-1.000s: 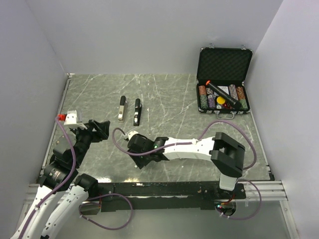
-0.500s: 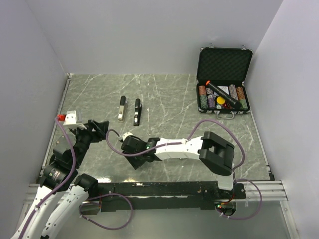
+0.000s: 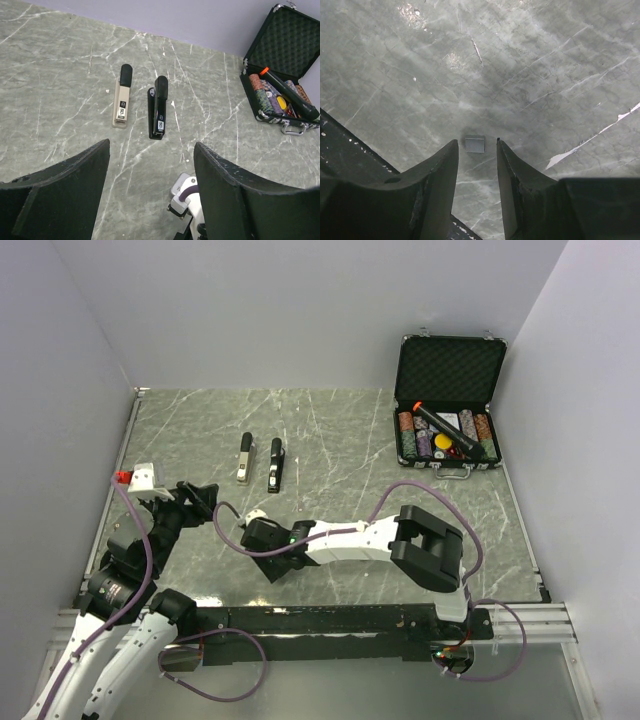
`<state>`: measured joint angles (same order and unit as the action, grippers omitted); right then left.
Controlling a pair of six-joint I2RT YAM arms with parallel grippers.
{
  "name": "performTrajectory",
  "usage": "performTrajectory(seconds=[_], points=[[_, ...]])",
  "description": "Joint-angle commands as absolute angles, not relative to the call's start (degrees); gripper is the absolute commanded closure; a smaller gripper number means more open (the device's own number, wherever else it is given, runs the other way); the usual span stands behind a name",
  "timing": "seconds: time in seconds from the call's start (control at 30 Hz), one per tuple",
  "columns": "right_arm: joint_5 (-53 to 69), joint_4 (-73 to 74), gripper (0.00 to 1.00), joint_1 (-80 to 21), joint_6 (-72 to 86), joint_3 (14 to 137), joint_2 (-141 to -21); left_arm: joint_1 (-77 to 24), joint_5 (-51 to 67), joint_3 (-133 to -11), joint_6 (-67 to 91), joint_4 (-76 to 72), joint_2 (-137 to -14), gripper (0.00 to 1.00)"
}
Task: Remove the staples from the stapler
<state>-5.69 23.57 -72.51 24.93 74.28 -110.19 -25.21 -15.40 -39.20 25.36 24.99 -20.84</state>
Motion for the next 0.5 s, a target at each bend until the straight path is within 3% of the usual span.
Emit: performTrajectory(seconds=[0.0,0.47], points=[[-7.3,24.4,0.57,-73.7,25.9,76.5,-111.9,-25.2,-15.2,-39.4,26.2,23.5,-20.3,0.27],[-10.5,26.4,0.59,-75.1,26.9,77.2,-113.2,-25.2,-15.3,-39.4,26.3,23.6,-20.2,0.27]])
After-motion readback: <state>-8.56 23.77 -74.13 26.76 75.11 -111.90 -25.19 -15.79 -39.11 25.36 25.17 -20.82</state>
